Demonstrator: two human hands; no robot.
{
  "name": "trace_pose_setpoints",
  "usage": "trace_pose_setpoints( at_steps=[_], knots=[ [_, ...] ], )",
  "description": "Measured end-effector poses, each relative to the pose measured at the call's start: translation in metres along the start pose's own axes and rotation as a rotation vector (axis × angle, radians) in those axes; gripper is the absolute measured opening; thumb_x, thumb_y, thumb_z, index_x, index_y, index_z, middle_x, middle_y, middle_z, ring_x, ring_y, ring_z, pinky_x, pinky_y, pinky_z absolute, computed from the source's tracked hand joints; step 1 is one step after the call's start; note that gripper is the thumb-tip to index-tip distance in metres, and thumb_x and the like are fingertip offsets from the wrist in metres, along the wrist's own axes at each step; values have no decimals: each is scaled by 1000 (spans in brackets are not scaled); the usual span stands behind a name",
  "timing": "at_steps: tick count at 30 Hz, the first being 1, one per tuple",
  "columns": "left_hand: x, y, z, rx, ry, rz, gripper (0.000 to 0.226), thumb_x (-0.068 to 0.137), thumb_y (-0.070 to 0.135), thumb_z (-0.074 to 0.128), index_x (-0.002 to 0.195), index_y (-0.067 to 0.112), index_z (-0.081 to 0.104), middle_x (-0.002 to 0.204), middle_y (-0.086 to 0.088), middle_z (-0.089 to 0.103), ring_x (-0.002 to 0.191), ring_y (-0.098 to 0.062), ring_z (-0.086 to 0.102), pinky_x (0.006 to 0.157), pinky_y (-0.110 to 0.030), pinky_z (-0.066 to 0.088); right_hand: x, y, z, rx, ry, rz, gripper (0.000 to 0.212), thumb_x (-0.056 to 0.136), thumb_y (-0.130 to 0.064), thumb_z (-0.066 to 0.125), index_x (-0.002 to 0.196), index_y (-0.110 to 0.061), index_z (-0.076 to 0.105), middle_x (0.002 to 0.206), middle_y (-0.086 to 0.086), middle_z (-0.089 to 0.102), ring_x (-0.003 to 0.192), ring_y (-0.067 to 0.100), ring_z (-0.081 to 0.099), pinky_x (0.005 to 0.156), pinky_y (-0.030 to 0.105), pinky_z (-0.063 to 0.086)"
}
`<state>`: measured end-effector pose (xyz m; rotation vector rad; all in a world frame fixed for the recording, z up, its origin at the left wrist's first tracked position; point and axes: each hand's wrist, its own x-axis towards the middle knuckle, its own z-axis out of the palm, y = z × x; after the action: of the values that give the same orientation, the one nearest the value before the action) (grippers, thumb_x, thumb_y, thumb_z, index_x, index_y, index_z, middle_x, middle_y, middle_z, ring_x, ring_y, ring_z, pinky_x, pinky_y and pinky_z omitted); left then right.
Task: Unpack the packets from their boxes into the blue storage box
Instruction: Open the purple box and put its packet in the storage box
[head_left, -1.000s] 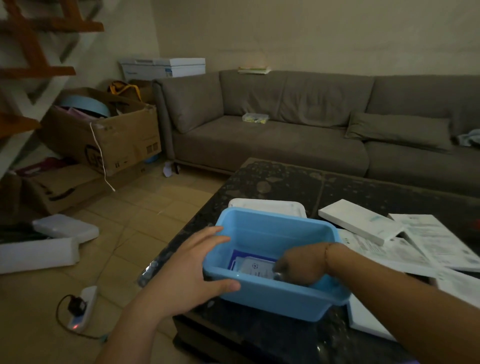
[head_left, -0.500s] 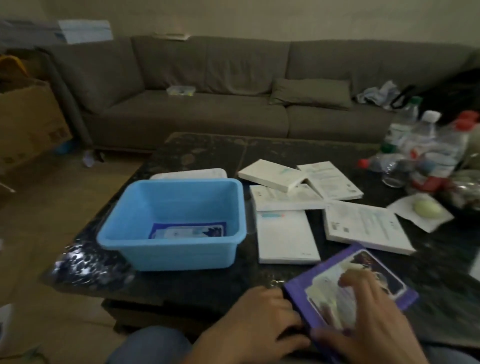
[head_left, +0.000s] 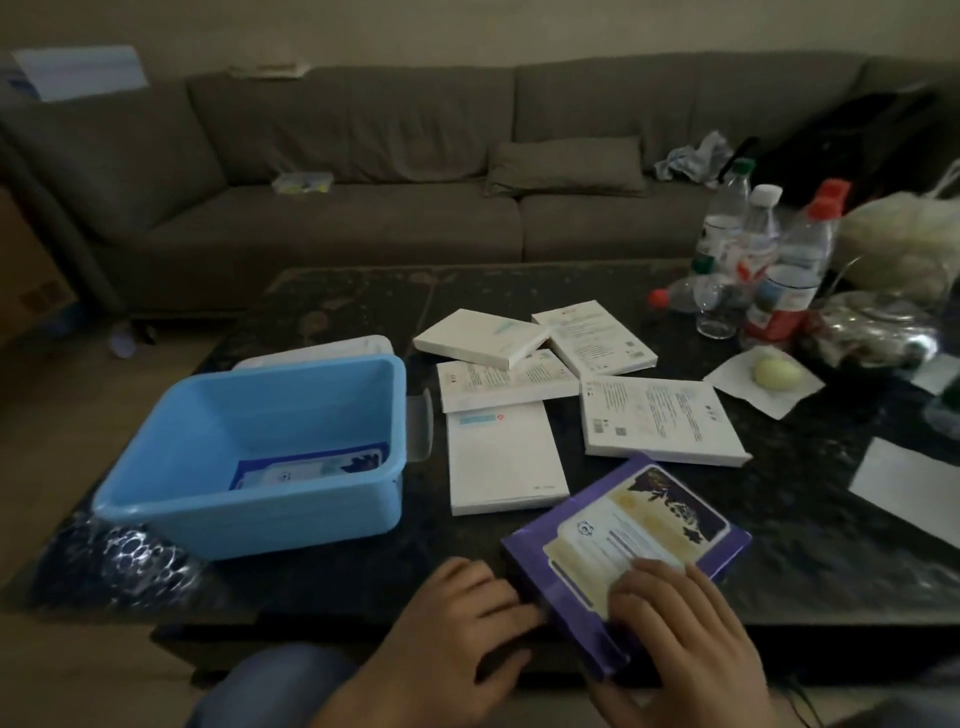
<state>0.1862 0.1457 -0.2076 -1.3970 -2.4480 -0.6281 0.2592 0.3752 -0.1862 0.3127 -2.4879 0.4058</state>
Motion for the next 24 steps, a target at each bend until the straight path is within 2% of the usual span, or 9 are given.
trace_pose_setpoints(
  at_steps=[3, 5, 9, 12, 14, 15, 17, 20, 24],
  knots=[
    [9, 6, 0, -107, 198, -15, 51, 82, 23, 72, 131, 24, 60, 118, 6, 63, 105, -9, 59, 90, -31, 49, 6, -1, -6, 55, 92, 74, 30, 77, -51, 61, 59, -28, 67, 75, -16, 69, 78, 6, 67, 82, 37, 51],
    [20, 13, -2, -162, 288, -12, 54, 83, 18, 71, 135, 22, 54, 126, 7, 59, 115, -8, 56, 94, -33, 50, 15, 6, -8, 42, 127, 109, 43, 90, -49, 51, 58, -26, 68, 67, -15, 68, 63, 3, 64, 74, 34, 54],
    [39, 20, -5, -306, 342, -88, 44, 87, 14, 69, 128, 19, 54, 134, 7, 55, 124, -12, 56, 98, -33, 51, 27, 19, -16, 141, 116, 79, 46, 91, -58, 49, 67, -23, 67, 76, -14, 67, 71, 6, 64, 64, 29, 54],
    [30, 20, 2, -297, 471, -111, 33, 85, 13, 64, 117, 19, 55, 126, 7, 55, 117, -11, 57, 97, -25, 48, 6, 19, -8, 137, 35, -48, 43, 87, -67, 48, 77, -28, 62, 94, -13, 68, 94, 7, 62, 88, 28, 47],
    [16, 20, 10, -312, 628, -227, 25, 80, 12, 60, 103, 20, 56, 110, 6, 56, 102, -14, 59, 88, -25, 48, -15, 18, 9, 29, 10, -139, 31, 99, -51, 35, 90, -29, 55, 103, -9, 69, 108, 11, 58, 106, 31, 35],
    [10, 20, 14, -327, 679, -309, 21, 78, 12, 58, 96, 23, 55, 101, 8, 56, 93, -15, 59, 82, -26, 48, -22, 18, 16, -12, 9, -157, 27, 101, -46, 33, 93, -29, 52, 104, -7, 69, 110, 13, 56, 108, 34, 32],
    [-1, 18, 25, -318, 671, -416, 19, 71, 9, 51, 80, 25, 53, 86, 12, 53, 81, -13, 55, 71, -28, 46, -25, 16, 20, -61, -4, -145, 30, 87, -57, 53, 93, -28, 50, 102, -5, 68, 109, 17, 58, 102, 40, 36],
    [-6, 16, 34, -198, 526, -338, 22, 65, 3, 49, 66, 24, 56, 77, 13, 55, 80, -11, 54, 67, -38, 48, -19, 16, 17, -74, -9, -131, 38, 59, -52, 75, 81, -26, 59, 94, -6, 69, 97, 21, 68, 94, 42, 41],
    [4, 23, 35, -229, 448, -167, 32, 68, -5, 50, 83, 13, 72, 99, 4, 66, 94, -19, 60, 78, -38, 52, -10, 11, 5, -11, 56, -40, 22, 73, -47, 68, 63, -28, 65, 80, -15, 68, 84, 11, 67, 88, 42, 48]
  ],
)
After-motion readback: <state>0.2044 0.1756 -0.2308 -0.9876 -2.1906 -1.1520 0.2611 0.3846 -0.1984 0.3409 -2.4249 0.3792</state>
